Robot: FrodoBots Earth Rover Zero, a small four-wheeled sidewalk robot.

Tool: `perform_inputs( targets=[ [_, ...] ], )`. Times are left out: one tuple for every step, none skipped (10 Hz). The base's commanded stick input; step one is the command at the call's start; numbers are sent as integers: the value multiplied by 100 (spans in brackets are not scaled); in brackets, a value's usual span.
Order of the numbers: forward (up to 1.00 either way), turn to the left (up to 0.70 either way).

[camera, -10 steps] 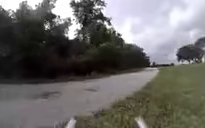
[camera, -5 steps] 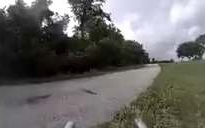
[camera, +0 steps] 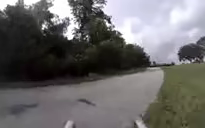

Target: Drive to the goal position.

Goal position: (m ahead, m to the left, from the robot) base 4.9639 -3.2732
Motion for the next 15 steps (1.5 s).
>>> perform_inputs(
  targets=[
    [70, 0],
    [70, -7],
    [70, -16],
    [70, -25],
    [70, -35],
    [70, -35],
    [70, -35],
    [70, -35],
    [70, -35],
    [70, -35],
    [70, -35],
    [70, -35],
    [70, -35],
    [70, -35],
    [70, -35]
  ],
)
